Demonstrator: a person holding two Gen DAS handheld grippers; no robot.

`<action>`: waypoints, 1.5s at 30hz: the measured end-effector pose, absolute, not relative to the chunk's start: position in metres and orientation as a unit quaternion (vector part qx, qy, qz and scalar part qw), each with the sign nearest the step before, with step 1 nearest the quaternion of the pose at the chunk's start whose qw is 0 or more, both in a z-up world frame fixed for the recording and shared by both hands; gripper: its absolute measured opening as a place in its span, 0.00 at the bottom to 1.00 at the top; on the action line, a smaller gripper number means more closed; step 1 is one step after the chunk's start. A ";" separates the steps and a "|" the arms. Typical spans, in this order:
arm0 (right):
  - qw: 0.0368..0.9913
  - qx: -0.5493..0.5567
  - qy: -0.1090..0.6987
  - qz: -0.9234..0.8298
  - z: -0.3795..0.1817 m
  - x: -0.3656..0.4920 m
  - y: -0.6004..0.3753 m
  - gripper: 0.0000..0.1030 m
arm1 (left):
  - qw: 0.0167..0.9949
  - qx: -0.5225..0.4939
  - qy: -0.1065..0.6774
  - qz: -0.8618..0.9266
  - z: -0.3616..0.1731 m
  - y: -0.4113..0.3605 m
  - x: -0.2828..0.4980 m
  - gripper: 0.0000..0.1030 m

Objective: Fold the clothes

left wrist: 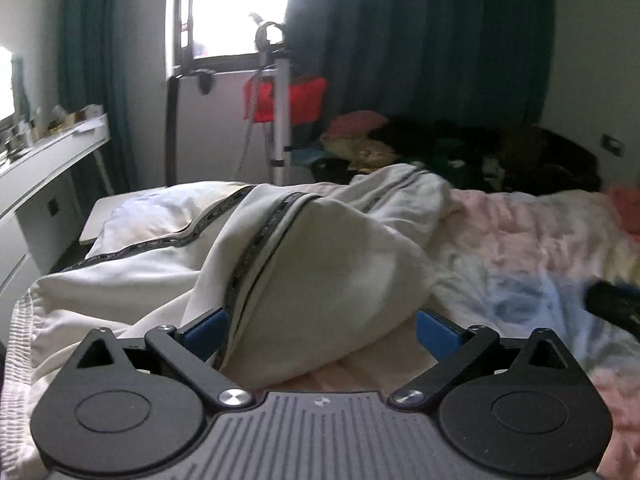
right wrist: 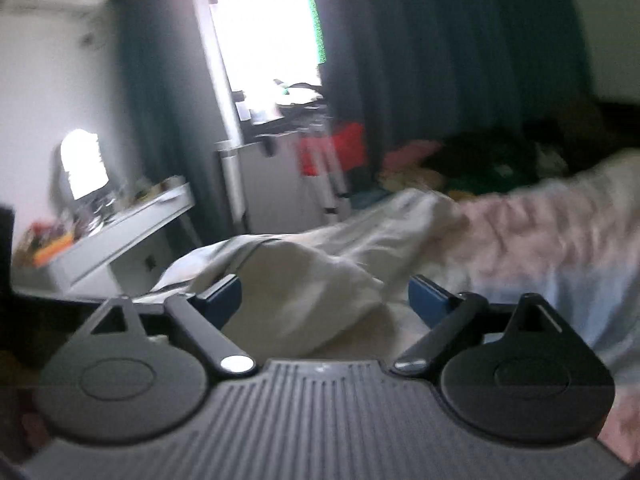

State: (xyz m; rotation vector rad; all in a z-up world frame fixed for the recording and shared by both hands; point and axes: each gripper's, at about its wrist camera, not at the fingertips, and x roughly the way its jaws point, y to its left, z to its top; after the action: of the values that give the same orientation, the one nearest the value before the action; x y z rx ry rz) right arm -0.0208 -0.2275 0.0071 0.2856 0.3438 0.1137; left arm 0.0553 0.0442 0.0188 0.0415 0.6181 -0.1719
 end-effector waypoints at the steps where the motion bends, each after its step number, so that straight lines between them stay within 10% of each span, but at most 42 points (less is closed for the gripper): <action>1: 0.972 0.147 0.176 0.051 0.000 -0.017 -0.229 0.89 | 0.948 0.009 0.311 -0.068 0.015 0.044 0.069 0.98; 15: 0.920 0.303 0.241 0.063 -0.081 0.032 -0.266 0.88 | 0.933 -0.158 0.324 -0.012 -0.040 0.126 0.267 0.78; 20: 0.895 0.359 0.261 0.040 -0.107 0.059 -0.278 0.88 | 0.935 -0.144 0.316 -0.073 -0.030 0.118 0.267 0.16; 22: 0.890 0.375 0.258 0.028 -0.112 0.063 -0.281 0.89 | 0.939 -0.121 0.307 -0.096 -0.022 0.109 0.255 0.07; 36: 0.922 0.327 0.206 -0.022 -0.100 0.026 -0.285 0.75 | 0.944 -0.032 0.218 -0.244 -0.023 0.030 0.022 0.05; 45: 0.953 0.162 0.254 0.036 -0.063 0.063 -0.252 0.63 | 0.912 -0.159 0.287 -0.245 -0.065 0.035 0.030 0.05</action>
State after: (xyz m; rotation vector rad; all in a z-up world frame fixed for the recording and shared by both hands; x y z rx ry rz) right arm 0.0635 -0.2520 -0.0625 0.3288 0.5162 0.0735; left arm 0.0304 0.0351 -0.0653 -0.3272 0.5910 -0.5041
